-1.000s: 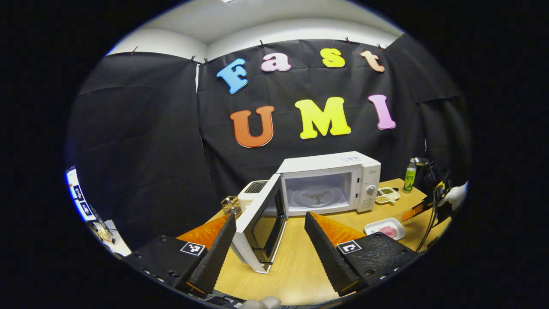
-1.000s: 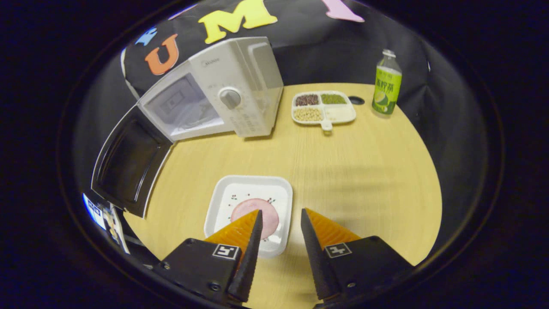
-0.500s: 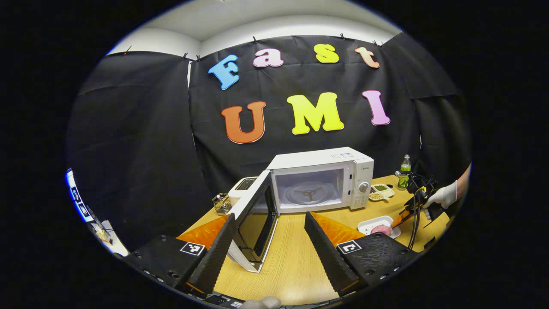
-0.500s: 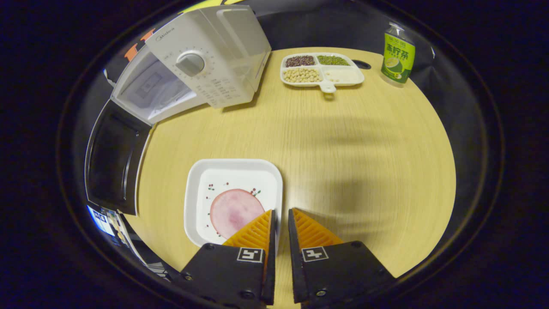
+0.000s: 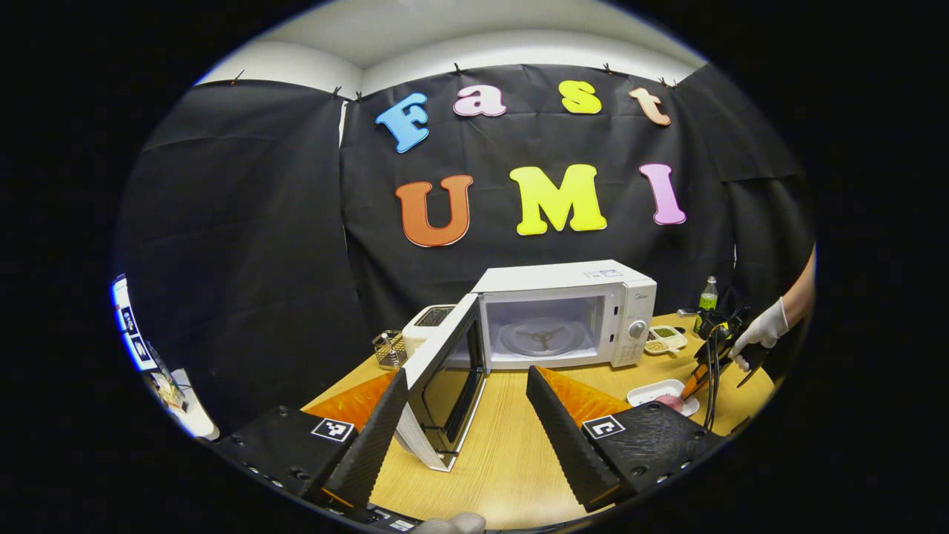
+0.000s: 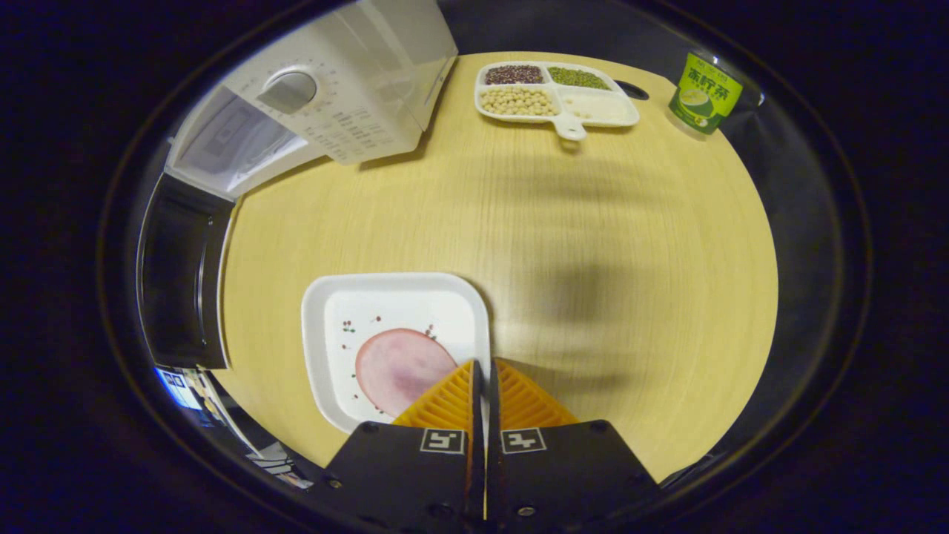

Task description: Open the microwave oven with the left hand, put the food in, and close the microwave oven.

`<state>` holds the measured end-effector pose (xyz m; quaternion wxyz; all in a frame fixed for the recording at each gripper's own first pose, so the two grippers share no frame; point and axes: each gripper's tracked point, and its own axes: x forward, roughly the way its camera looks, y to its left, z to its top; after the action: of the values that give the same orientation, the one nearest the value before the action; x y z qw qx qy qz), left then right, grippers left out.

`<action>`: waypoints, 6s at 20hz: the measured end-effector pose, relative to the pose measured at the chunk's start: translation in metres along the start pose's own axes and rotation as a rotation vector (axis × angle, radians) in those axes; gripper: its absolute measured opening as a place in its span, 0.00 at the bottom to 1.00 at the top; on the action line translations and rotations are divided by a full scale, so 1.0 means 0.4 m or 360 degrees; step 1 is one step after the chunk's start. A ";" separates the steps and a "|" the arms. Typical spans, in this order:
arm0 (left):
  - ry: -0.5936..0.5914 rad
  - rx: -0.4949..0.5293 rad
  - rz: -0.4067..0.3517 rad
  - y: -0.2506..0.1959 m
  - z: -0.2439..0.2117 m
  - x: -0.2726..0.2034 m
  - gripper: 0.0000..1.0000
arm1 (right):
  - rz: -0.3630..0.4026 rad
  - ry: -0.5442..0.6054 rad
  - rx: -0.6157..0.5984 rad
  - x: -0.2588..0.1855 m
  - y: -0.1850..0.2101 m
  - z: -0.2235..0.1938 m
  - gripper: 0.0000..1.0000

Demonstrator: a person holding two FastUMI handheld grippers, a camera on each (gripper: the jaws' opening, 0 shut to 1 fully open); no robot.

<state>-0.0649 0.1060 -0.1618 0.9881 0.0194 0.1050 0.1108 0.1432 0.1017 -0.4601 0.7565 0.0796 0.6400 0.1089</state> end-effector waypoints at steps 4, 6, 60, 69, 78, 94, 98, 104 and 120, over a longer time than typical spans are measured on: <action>0.0018 -0.0010 0.0012 0.011 0.004 -0.010 0.96 | 0.0255 -0.0014 0.0157 -0.018 -0.001 -0.029 0.04; 0.0028 -0.0002 0.0035 0.019 0.013 -0.013 0.96 | 0.0359 -0.0044 0.0245 -0.011 0.008 -0.040 0.04; 0.0151 0.0079 0.0043 0.239 -0.082 0.042 0.96 | 0.1122 -0.1573 0.1408 -0.022 0.714 0.559 0.13; 0.0054 0.0118 0.0040 0.226 -0.002 0.038 0.96 | 0.0772 -0.1876 0.0776 -0.204 0.681 0.442 0.99; -0.0128 0.0055 -0.0086 0.170 0.155 0.061 0.96 | 0.0422 -0.1902 0.0131 -0.531 0.568 0.221 1.00; -0.0082 0.0020 -0.0109 0.228 0.041 0.225 0.53 | -0.0091 -0.1868 -0.0077 -0.859 0.279 -0.094 0.92; -0.0055 0.0010 -0.0123 0.254 -0.012 0.247 0.18 | -0.0074 -0.1829 -0.0101 -0.863 0.293 -0.113 1.00; 0.0054 0.0033 -0.0124 0.303 -0.137 0.269 0.00 | -0.0110 -0.1814 -0.0107 -0.882 0.309 -0.123 0.92; 0.0049 0.0088 -0.0294 0.145 -0.181 0.248 0.00 | -0.0099 -0.1832 -0.0111 -0.929 0.288 -0.127 1.00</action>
<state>0.0020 0.1855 -0.2491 0.9915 0.0351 0.1245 0.0166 0.0273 0.1128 -0.0855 0.9878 0.0823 0.1235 0.0467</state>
